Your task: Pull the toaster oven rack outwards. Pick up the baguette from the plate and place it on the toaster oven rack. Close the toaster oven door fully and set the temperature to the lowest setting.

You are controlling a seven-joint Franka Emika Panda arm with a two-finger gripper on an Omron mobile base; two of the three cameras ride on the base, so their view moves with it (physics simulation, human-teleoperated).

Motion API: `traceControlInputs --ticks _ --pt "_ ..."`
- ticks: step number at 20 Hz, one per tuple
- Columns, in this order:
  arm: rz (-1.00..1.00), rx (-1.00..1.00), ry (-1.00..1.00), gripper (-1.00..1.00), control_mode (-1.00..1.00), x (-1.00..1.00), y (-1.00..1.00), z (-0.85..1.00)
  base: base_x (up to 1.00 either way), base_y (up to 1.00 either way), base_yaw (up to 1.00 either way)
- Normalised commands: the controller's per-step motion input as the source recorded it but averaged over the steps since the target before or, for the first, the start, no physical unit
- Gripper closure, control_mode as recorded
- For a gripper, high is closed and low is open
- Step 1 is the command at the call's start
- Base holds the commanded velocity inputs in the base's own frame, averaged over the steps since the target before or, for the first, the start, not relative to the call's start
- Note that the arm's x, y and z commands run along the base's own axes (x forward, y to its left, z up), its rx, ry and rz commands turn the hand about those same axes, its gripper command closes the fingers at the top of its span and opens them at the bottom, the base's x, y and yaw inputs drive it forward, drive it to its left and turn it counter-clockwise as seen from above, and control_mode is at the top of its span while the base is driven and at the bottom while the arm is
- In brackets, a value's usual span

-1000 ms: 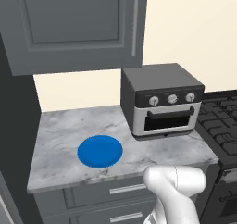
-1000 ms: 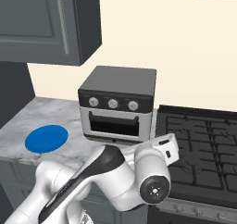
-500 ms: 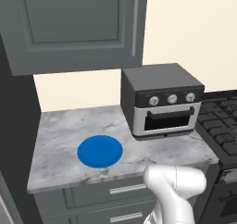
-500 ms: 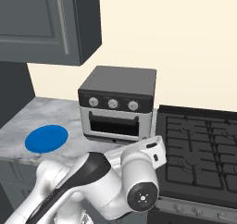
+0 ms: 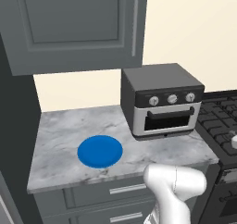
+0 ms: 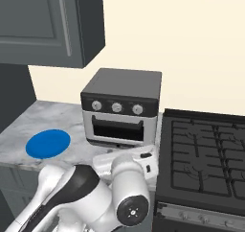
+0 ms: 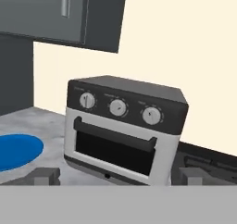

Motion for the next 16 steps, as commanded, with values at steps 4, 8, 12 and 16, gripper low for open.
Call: traceControlInputs --ticks 4,8,12,16 --pt "0.0 0.13 0.12 -1.0 -1.0 0.0 0.24 0.16 0.0 0.0 0.0" --pt "0.0 0.07 0.37 -1.0 -1.0 -0.03 0.21 0.18 0.0 0.0 0.0" --pt "-0.04 0.09 0.41 -1.0 -1.0 -0.2 0.05 0.1 0.0 0.0 0.0" --pt "-0.11 0.22 0.2 -1.0 -1.0 -0.3 0.0 0.0 0.0 0.0 0.0"
